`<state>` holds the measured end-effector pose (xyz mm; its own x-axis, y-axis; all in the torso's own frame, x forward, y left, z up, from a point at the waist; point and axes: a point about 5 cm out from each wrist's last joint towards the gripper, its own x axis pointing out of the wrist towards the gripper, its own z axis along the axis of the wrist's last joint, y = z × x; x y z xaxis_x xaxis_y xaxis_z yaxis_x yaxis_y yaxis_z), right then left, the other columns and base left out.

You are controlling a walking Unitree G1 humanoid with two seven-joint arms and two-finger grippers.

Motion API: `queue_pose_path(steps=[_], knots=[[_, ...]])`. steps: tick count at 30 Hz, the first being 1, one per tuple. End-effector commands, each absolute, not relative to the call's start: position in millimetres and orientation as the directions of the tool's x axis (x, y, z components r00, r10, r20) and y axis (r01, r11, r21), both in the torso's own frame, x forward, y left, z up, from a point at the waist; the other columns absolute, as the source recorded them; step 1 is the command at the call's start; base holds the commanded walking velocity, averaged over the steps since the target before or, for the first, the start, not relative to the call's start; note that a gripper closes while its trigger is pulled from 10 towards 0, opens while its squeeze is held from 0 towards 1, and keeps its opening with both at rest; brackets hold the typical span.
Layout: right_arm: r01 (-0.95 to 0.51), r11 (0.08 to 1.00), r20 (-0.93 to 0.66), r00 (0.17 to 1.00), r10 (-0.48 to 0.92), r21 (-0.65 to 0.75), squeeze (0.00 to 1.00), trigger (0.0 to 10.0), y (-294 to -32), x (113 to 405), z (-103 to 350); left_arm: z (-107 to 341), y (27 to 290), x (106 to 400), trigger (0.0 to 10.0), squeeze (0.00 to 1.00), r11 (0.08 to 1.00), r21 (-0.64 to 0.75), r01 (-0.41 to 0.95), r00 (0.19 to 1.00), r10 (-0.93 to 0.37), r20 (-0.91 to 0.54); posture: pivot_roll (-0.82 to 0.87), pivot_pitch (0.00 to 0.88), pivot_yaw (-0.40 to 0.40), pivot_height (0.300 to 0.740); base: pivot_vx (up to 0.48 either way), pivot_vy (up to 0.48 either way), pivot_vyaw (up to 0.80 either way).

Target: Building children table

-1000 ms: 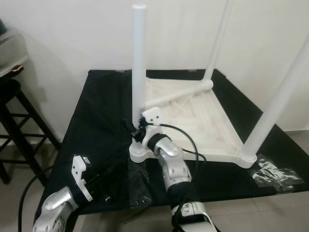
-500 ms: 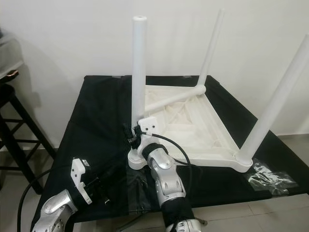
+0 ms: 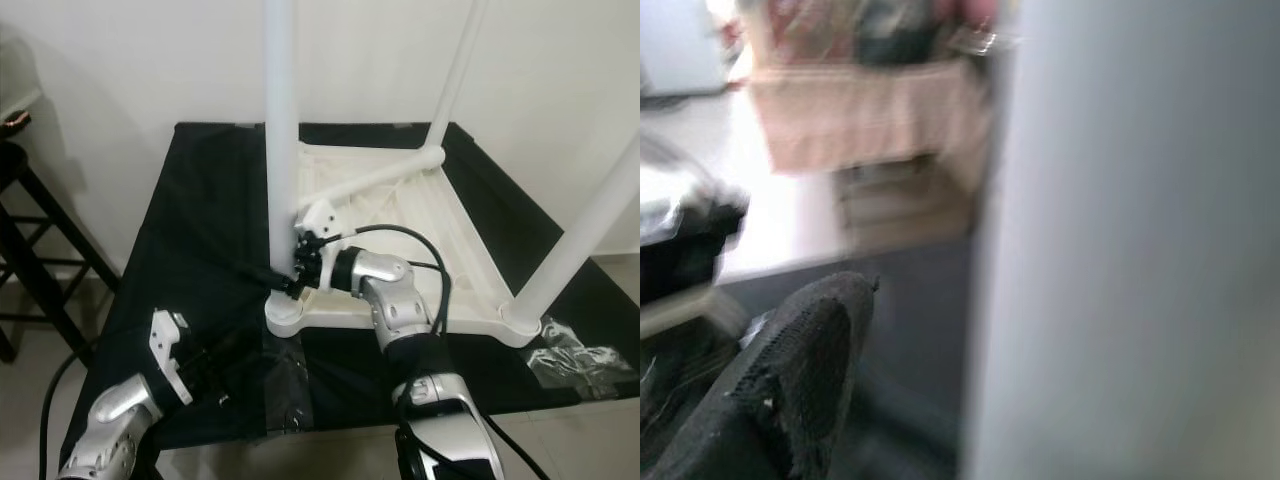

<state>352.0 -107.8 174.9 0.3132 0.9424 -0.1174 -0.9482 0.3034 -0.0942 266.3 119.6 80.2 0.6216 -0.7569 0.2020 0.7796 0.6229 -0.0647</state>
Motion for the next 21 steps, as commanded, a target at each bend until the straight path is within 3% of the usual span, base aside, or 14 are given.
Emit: queue_pose_path(steps=[1,4,5,6,7,21], knots=[[-0.962,0.258,-0.134,0.269,0.954,-0.091,0.00,10.0,-103.6,354.4,177.2,77.3,120.1,264.8,10.0,0.00,0.626,-0.063,0.777,0.625,-0.756,0.193,0.11,0.000,-0.047,0.740,0.000,0.000,0.00],[-0.969,0.237,-0.137,0.244,0.960,-0.066,0.00,10.0,-105.8,358.9,181.9,76.9,120.4,264.1,10.0,0.00,0.627,-0.060,0.777,0.625,-0.757,0.191,0.12,0.000,-0.049,0.740,0.000,0.000,0.00],[-0.976,0.216,-0.147,0.220,0.964,-0.041,0.00,8.3,-107.7,361.2,184.2,76.7,120.7,263.6,10.0,0.00,0.626,-0.060,0.778,0.624,-0.757,0.191,0.12,0.000,-0.053,0.740,0.000,0.000,0.00],[-0.976,0.216,-0.147,0.220,0.964,-0.041,0.00,8.3,-107.7,361.2,184.2,76.7,120.7,263.6,10.0,0.00,0.626,-0.060,0.778,0.624,-0.757,0.191,0.12,0.000,-0.053,0.740,0.000,0.000,0.00],[-0.979,0.201,-0.150,0.203,0.968,-0.029,0.00,0.0,-108.8,361.7,185.2,76.5,120.5,263.2,10.0,0.00,0.625,-0.060,0.778,0.624,-0.758,0.191,0.13,0.000,-0.057,0.740,0.000,0.000,0.00],[-0.986,0.164,-0.221,0.157,0.962,0.014,0.00,0.0,-128.9,352.1,158.1,76.4,119.0,260.7,10.0,0.00,0.622,-0.065,0.780,0.621,-0.759,0.196,0.12,0.000,-0.051,0.740,0.000,0.000,0.00]])
